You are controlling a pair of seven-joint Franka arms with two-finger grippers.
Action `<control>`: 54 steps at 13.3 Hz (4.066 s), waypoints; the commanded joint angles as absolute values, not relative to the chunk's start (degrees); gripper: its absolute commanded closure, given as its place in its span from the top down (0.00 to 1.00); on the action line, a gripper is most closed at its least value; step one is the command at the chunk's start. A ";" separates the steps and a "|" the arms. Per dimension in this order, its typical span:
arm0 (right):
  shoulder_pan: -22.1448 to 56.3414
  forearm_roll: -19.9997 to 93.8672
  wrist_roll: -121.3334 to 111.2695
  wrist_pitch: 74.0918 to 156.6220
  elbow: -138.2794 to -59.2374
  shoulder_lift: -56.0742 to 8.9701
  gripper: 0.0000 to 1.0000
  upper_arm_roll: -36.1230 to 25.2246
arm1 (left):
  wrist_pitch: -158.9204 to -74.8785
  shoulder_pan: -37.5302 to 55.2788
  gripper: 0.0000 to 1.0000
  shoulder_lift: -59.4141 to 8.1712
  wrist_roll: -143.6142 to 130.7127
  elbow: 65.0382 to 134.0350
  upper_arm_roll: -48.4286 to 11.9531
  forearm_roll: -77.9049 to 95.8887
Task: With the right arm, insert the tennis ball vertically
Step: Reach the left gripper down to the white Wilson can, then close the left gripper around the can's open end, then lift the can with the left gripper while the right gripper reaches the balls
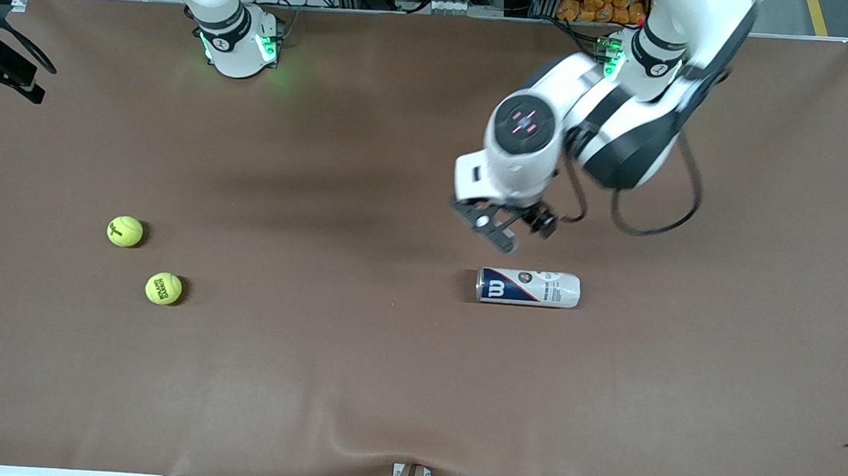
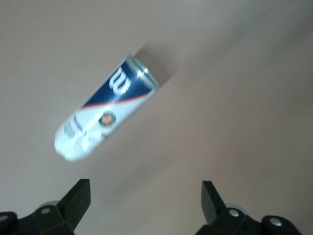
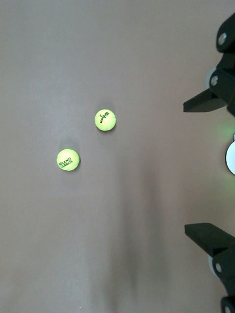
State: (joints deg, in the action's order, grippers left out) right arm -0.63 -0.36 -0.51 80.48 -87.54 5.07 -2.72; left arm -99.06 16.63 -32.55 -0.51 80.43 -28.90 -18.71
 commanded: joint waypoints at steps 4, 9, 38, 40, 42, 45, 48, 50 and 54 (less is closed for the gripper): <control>-1.05 -0.62 -0.62 80.07 -86.84 4.83 1.00 -2.46 | -101.16 18.63 1.00 -39.63 21.57 77.86 -28.56 -33.99; -1.06 -0.62 -0.62 80.07 -86.92 4.83 1.00 -2.46 | -99.59 18.10 1.00 -42.36 33.05 78.57 -26.46 -34.80; -1.41 -0.70 -0.62 80.16 -86.84 4.83 1.00 -2.46 | -98.61 21.80 1.00 -53.70 25.94 78.40 -24.79 -52.20; -2.02 -0.79 -0.61 80.68 -86.84 4.05 1.00 -2.55 | -99.93 21.62 1.00 -54.05 24.79 78.49 -24.70 -52.56; -2.02 -0.79 -0.62 80.86 -86.84 3.17 1.00 -2.55 | -100.02 22.06 0.94 -54.32 24.35 78.40 -23.91 -52.56; -1.58 -0.88 -1.14 81.65 -86.66 -2.09 1.00 -2.55 | -100.20 22.24 0.81 -54.32 23.03 78.31 -23.91 -52.47; -1.23 -0.44 -1.14 84.97 -86.75 -7.37 1.00 -2.46 | -100.20 23.37 0.70 -53.88 22.85 77.87 -23.91 -52.03; -0.44 -0.53 -1.14 90.59 -86.75 -11.84 1.00 -2.37 | -101.07 24.60 0.66 -53.62 21.63 77.35 -24.08 -51.77; 0.09 -0.44 -1.40 99.82 -86.75 -19.67 1.00 -2.37 | -101.86 24.70 0.65 -52.56 20.30 77.26 -26.27 -51.59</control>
